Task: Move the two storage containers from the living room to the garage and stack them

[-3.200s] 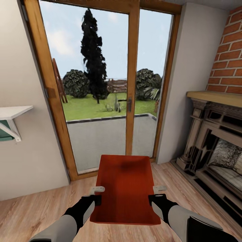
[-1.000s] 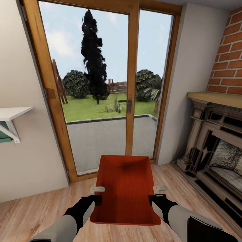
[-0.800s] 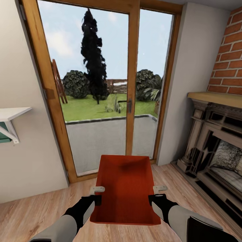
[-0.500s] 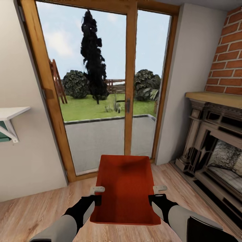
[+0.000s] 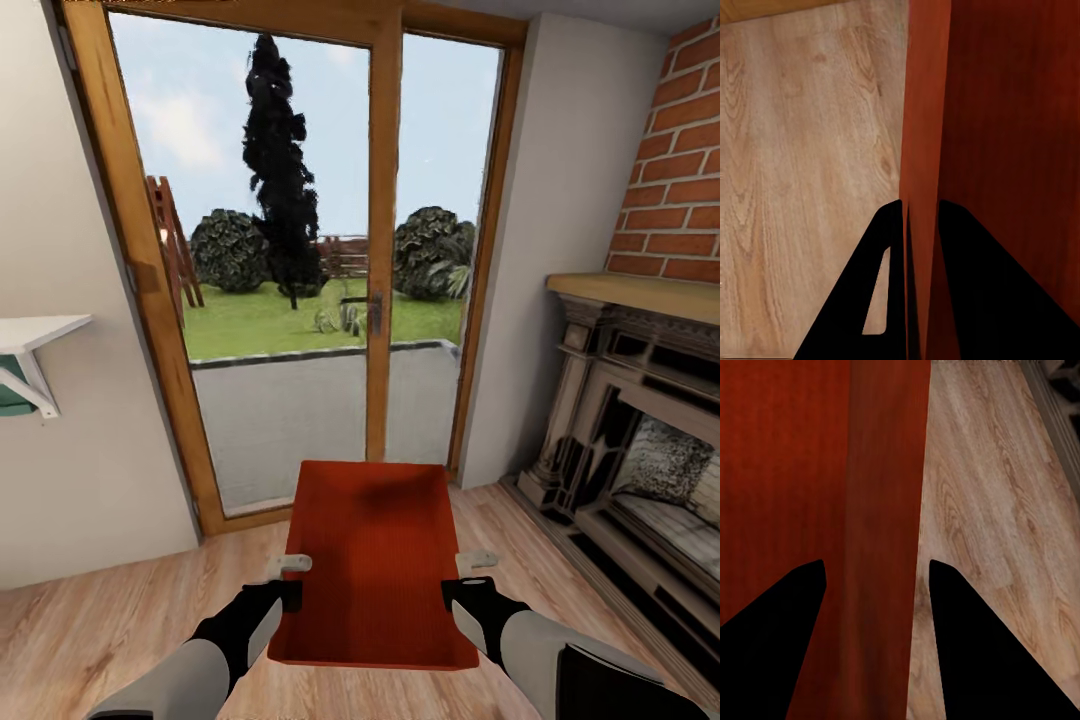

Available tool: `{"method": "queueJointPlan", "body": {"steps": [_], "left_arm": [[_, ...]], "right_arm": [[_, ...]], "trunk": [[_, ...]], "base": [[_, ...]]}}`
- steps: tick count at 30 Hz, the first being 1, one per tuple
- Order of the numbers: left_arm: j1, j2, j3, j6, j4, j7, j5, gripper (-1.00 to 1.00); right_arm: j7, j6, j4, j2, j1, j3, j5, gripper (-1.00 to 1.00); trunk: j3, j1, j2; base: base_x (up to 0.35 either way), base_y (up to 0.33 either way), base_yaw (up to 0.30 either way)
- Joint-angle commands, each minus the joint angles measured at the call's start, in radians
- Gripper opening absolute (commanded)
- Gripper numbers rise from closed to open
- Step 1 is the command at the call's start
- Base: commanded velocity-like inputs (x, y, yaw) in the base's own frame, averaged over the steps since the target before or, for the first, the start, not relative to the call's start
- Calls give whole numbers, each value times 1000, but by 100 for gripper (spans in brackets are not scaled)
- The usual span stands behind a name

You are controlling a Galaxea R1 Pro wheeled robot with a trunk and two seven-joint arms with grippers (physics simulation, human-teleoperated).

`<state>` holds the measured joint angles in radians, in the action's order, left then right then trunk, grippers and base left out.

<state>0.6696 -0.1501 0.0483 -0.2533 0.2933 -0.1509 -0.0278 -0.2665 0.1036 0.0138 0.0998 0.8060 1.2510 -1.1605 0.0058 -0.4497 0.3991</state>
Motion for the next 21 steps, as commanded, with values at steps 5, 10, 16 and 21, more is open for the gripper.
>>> {"method": "queueJointPlan", "body": {"steps": [5, 10, 16, 21], "left_arm": [[-1, 2, 12, -7, -1, -18, -18, -100], [-1, 1, 12, -7, -1, -18, -18, -100], [-2, 0, 12, -8, -2, -18, -18, -100], [-1, 0, 12, -8, -2, -18, -18, -100]], "right_arm": [[3, -60, 0, 0, 1, -19, 2, -100], [3, -60, 0, 0, 1, -19, 2, -100], [3, -60, 0, 0, 1, -19, 2, -100], [3, -60, 0, 0, 1, -19, 3, -100]], "trunk": [[-1, 0, 1], [-1, 0, 1], [-1, 0, 1], [-1, 0, 1]], "base": [[0, 0, 257], [0, 0, 231], [0, 0, 26], [0, -48, 2]]}}
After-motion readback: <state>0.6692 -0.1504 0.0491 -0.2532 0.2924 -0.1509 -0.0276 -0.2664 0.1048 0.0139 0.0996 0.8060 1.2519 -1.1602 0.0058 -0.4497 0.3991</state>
